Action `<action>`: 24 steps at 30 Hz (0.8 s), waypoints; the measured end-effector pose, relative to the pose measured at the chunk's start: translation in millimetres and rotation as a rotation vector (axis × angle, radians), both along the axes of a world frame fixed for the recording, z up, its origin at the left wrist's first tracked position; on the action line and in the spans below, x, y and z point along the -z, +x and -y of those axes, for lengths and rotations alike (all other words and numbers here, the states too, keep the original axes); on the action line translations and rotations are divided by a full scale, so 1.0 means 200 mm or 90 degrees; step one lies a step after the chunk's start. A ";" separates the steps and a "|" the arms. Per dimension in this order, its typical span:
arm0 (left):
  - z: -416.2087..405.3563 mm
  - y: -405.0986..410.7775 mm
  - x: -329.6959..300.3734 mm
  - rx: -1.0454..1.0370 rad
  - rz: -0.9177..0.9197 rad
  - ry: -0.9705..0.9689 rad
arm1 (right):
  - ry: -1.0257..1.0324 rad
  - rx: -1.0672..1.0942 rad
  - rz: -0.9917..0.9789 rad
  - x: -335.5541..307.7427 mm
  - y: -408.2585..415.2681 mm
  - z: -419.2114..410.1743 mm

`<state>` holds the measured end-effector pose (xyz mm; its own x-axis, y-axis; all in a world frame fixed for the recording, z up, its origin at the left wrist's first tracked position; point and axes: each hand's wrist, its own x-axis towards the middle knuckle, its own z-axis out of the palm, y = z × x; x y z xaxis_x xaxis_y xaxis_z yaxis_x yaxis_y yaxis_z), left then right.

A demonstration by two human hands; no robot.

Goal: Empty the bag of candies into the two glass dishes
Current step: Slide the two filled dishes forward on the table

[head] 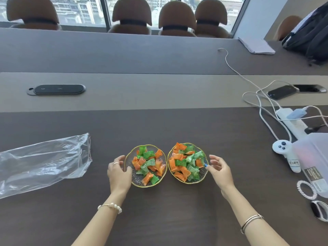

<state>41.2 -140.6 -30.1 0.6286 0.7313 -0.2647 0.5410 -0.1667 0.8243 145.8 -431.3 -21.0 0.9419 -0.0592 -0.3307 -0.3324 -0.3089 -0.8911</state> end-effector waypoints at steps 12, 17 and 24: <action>0.01 -0.03 0.08 -0.086 -0.012 -0.192 | 0.111 -0.032 -0.090 0.13 0.03 0.03; 0.02 -0.03 0.08 -0.097 0.021 -0.220 | 0.119 -0.007 -0.099 0.12 0.06 0.03; -0.05 0.09 0.04 -0.122 0.068 -0.265 | 0.164 0.018 -0.112 0.06 0.14 -0.05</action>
<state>58.9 -130.7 -37.8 0.5321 0.6821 -0.5016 0.4384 0.2849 0.8524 174.4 -421.5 -32.9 0.8680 0.0219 -0.4961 -0.4938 -0.0686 -0.8669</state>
